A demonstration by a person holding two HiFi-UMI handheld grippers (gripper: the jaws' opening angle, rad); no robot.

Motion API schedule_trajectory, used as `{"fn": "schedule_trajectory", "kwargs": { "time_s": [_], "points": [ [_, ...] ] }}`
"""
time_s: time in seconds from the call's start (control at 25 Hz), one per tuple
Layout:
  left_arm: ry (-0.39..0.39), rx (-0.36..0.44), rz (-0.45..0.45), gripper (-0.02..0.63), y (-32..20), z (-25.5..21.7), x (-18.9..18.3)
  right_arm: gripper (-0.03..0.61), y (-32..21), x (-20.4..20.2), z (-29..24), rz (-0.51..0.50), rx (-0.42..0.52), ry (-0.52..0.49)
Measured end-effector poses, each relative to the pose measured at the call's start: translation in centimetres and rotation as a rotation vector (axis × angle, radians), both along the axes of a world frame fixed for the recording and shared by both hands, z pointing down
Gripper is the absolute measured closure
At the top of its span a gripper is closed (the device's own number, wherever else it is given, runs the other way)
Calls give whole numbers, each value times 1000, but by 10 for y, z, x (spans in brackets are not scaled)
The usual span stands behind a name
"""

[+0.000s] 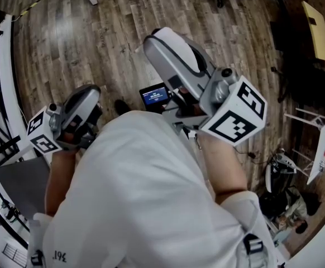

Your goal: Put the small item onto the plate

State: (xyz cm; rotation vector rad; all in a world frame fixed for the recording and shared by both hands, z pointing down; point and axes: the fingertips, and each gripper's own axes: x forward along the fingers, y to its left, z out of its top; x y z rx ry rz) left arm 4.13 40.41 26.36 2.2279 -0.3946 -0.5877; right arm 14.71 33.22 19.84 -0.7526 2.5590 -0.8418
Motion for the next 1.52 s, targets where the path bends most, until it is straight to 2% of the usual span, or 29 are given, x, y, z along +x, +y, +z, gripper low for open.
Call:
{"fn": "schedule_trajectory", "kwargs": {
  "time_s": [0.28, 0.36, 0.48, 0.52, 0.6, 0.72, 0.84, 0.96, 1.08, 1.2, 1.32, 1.52],
  "points": [
    [-8, 24, -14, 607, -2, -4, 0, 483, 3, -1, -1, -3, 47, 54],
    [-16, 28, -21, 607, -2, -4, -1, 483, 7, -5, 2, -5, 90, 122],
    [-14, 23, -19, 606, -6, -7, 0, 483, 16, -19, 6, -11, 224, 306],
    [2, 17, -10, 586, -8, -10, 2, 483, 19, -23, 4, -9, 278, 360],
    [44, 2, 16, 490, -10, -18, 6, 483, 25, -33, 1, -5, 360, 440],
    [76, 5, 57, 434, -14, -32, 11, 483, 35, -43, 8, -29, 400, 529],
    [70, 23, 89, 433, -15, -37, 21, 483, 40, -44, 14, -31, 423, 567],
    [58, 6, 108, 431, -17, -35, 31, 483, 45, -43, 18, -11, 458, 628],
    [52, -19, 129, 404, -22, -36, 40, 483, 51, -44, 29, -38, 525, 785],
    [63, -30, 166, 368, -22, -39, 49, 483, 60, -53, 33, -79, 643, 906],
    [73, -42, 217, 347, -16, -39, 58, 483, 66, -58, 33, -93, 742, 967],
    [66, -51, 263, 345, -12, -36, 58, 483, 71, -63, 34, -109, 844, 1005]
  ]
}}
